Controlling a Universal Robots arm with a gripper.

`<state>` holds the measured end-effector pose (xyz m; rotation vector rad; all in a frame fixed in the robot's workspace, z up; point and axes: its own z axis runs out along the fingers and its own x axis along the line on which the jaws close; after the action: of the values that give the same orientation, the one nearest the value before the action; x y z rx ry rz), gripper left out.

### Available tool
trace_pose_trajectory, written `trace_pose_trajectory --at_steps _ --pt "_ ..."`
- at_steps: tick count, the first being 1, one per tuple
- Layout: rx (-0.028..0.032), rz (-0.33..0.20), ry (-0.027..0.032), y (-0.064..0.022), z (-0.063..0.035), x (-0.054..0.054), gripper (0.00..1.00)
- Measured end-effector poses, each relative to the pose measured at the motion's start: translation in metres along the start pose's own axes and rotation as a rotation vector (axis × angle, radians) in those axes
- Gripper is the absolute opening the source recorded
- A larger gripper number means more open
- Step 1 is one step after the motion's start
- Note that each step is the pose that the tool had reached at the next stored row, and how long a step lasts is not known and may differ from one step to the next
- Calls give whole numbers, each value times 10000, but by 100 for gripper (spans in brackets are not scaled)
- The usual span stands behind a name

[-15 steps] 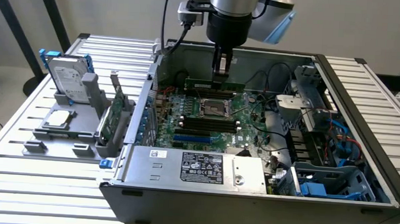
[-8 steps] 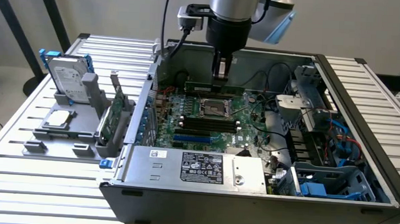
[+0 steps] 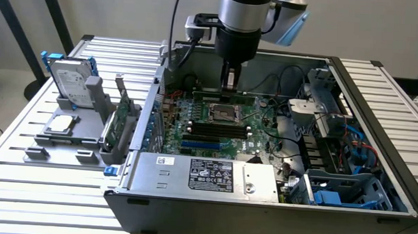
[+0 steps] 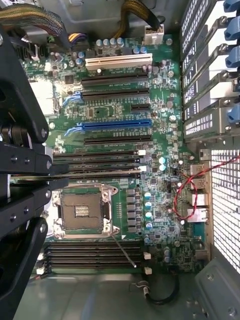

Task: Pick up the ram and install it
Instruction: 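Insert the ram into the slot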

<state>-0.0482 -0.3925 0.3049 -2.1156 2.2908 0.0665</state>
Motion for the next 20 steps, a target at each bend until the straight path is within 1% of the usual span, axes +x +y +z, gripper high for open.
trace_pose_trajectory --at_steps 8,20 --pt "12 126 -3 -5 143 41 14" --pt "16 140 -4 -11 360 84 14"
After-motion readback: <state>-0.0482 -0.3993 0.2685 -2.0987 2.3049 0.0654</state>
